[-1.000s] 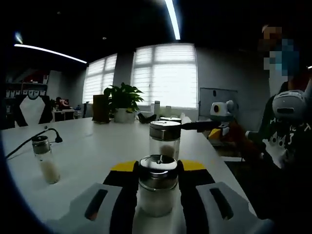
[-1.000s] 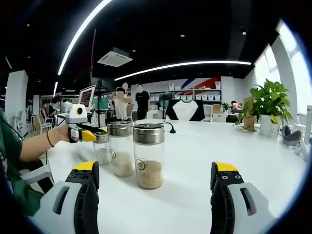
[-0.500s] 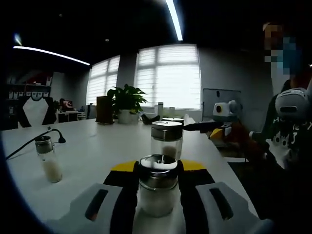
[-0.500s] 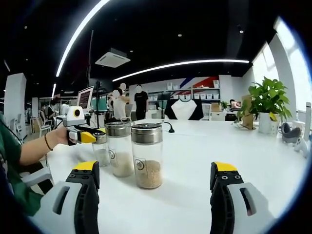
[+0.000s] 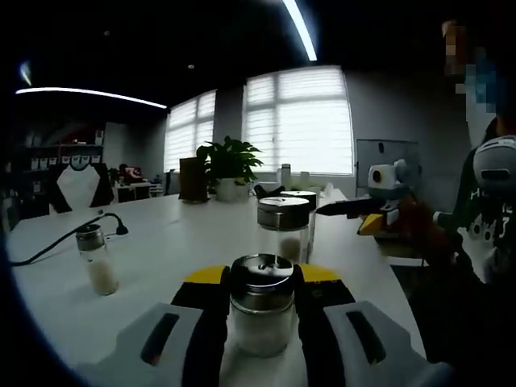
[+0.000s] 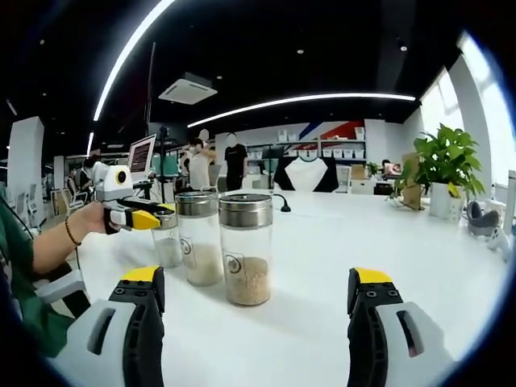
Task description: Rotate the seasoning bottle until the label or dispensing opening points toward the visible target arrow and the bottle remains upright within the marked orientation range
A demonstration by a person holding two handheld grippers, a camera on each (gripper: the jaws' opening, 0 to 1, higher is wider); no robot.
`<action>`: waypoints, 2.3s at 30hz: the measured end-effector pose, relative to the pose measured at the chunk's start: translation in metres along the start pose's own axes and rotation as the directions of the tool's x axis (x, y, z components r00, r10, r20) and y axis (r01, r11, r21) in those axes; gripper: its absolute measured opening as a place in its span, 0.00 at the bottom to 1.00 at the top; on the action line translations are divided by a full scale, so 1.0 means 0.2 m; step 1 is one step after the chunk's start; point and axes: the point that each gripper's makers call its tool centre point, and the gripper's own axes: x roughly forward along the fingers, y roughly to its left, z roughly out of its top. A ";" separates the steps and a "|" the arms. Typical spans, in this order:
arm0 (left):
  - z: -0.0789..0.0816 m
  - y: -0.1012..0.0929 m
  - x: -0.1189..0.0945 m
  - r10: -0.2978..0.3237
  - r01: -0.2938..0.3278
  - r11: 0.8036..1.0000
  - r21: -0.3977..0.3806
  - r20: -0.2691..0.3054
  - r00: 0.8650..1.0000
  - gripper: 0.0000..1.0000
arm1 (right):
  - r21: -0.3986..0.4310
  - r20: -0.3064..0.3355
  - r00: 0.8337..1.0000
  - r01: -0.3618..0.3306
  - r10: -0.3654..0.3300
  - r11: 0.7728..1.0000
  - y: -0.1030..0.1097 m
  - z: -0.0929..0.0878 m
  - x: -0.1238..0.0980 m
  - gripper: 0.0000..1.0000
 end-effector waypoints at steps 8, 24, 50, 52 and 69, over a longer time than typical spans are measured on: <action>-0.01 0.04 -0.01 0.065 -0.065 0.998 -0.010 0.026 0.998 0.33 | 0.009 0.035 0.999 0.017 -0.017 1.000 0.00 0.04 -0.02 0.97; -0.01 0.08 -0.02 0.223 -0.223 0.975 -0.016 0.025 0.974 0.33 | 0.006 0.022 1.000 0.000 0.000 1.000 0.04 0.02 -0.02 0.97; -0.01 0.14 -0.06 0.473 -0.473 0.881 -0.033 0.096 0.876 0.33 | -0.008 0.033 0.999 -0.014 0.014 1.000 0.05 0.04 -0.01 0.97; -0.01 0.16 -0.06 0.490 -0.489 0.872 -0.036 0.092 0.867 0.33 | -0.009 0.035 0.999 -0.013 0.013 1.000 0.04 0.04 -0.01 0.97; -0.01 0.13 -0.06 0.589 -0.585 0.808 -0.066 0.089 0.803 0.33 | -0.007 0.033 0.999 -0.012 0.012 1.000 0.00 0.04 0.00 0.97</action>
